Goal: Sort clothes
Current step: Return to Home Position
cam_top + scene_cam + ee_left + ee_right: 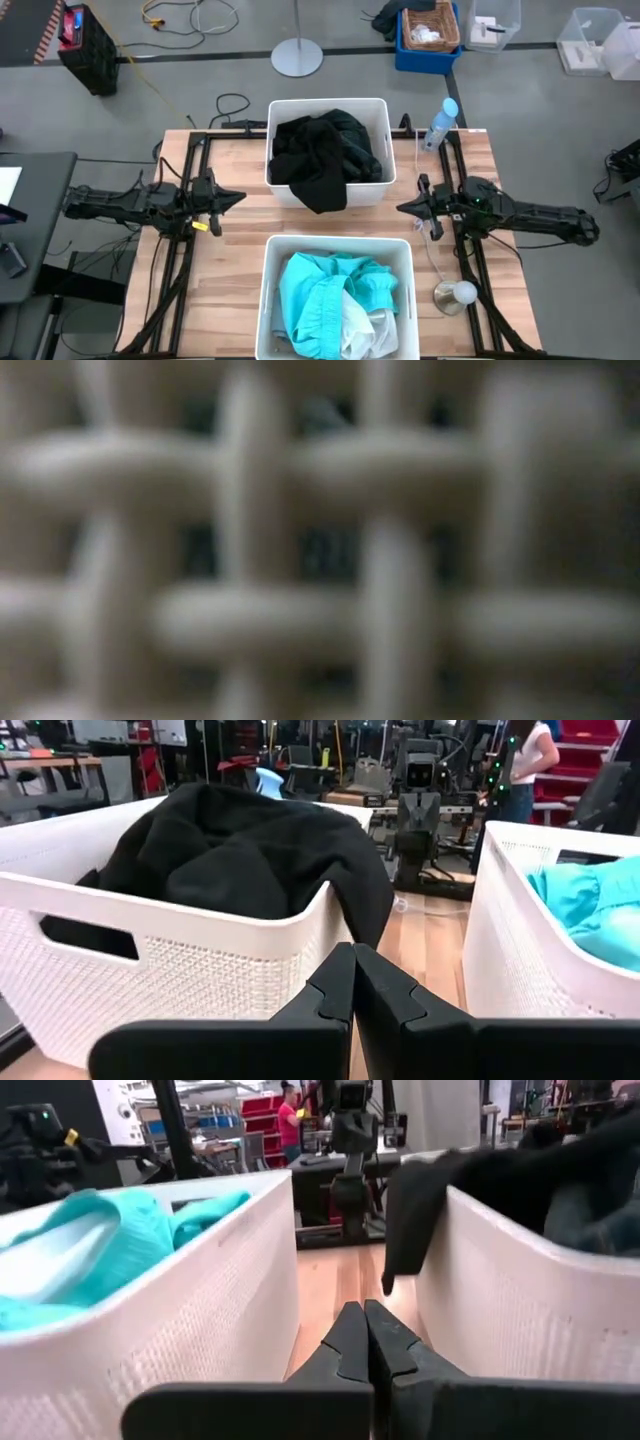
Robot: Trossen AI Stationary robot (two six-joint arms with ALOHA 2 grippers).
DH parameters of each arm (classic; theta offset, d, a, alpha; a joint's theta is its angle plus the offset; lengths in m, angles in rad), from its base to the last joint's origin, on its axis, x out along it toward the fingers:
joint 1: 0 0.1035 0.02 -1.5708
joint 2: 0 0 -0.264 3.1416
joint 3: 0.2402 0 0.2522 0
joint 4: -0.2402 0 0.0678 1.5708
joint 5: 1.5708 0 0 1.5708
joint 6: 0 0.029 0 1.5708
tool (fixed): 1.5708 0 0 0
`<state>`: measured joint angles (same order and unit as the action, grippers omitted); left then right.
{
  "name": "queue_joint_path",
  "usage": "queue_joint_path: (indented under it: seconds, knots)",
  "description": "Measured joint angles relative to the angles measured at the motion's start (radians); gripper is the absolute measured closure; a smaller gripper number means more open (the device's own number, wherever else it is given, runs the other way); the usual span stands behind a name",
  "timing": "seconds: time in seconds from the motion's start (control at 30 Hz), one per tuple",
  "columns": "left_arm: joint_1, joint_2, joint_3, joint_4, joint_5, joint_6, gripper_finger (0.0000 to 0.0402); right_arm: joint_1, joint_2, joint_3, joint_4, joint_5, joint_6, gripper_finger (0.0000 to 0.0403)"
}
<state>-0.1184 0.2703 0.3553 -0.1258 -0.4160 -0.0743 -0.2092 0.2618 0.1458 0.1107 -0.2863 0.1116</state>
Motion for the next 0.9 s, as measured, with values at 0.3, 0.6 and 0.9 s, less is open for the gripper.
queue_joint_path:
  seconds: [0.3,0.6,0.9]
  knots:
    - [0.000,-0.170,-0.050,-0.045,0.028,-0.003,0.0401,0.000,-0.108,-0.130,0.087,0.000,-0.005,0.0403]
    - [-0.001,-0.266,-0.272,0.174,0.075,-0.005,0.0401,0.047,-0.140,-0.138,0.012,0.000,-0.023,0.0403]
    - [-0.001,-0.254,-0.343,0.198,0.137,0.001,0.0401,0.086,-0.140,-0.139,-0.027,-0.003,-0.068,0.0403]
